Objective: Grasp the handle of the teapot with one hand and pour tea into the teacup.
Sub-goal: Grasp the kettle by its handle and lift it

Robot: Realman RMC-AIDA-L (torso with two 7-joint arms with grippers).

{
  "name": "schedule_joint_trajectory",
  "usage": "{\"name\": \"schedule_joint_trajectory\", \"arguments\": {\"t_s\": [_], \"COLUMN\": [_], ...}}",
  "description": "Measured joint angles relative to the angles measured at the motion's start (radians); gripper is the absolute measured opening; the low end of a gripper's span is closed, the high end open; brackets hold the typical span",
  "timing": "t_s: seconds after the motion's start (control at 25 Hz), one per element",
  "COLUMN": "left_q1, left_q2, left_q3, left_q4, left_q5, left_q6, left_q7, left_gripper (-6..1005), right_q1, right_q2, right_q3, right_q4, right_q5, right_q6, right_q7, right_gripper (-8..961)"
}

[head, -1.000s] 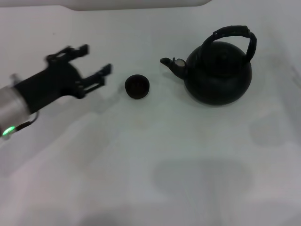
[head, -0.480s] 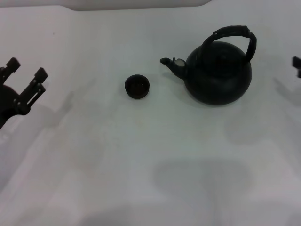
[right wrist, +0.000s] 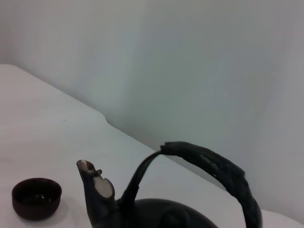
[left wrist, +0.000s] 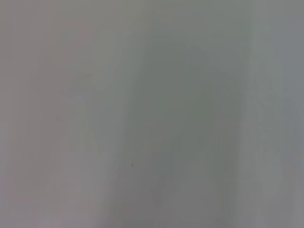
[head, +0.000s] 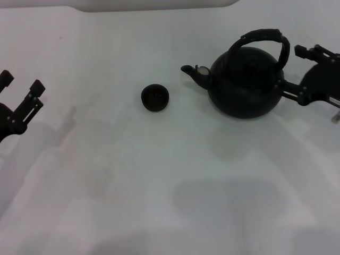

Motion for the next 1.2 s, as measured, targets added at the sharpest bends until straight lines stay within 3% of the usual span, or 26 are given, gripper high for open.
{"name": "schedule_joint_trajectory", "arguments": {"t_s": [0.44,0.84,1.08,1.2], "left_q1": [-0.002,0.001,0.003,0.003], "left_q2": [0.0,0.001,0.002,0.002], "left_q3": [0.0,0.0,0.0,0.0], "left_q4": [0.012,0.013,0.013,0.013], "left_q5": [-0.001,-0.002,-0.002,-0.001], "left_q6": [-0.01,-0.022,-0.024,-0.025], "left_q7": [-0.003,-0.002,0.0,-0.002], "left_gripper": [744,743,742,743], "right_q1": [0.06,0.068,0.066,0.068], "right_q2": [0.0,0.001,0.005,0.005], "right_q3": [0.005,-0.018,-0.02,-0.02], "right_q4": [-0.032,-0.045,-0.047,-0.052], "right_q5": [0.037,0.04,0.042,0.058], "right_q6": [-0.052,-0.094,-0.096,-0.097], "right_q7": [-0.01,-0.012,-0.018,-0.018], "right_gripper": [814,733,547,522]}}
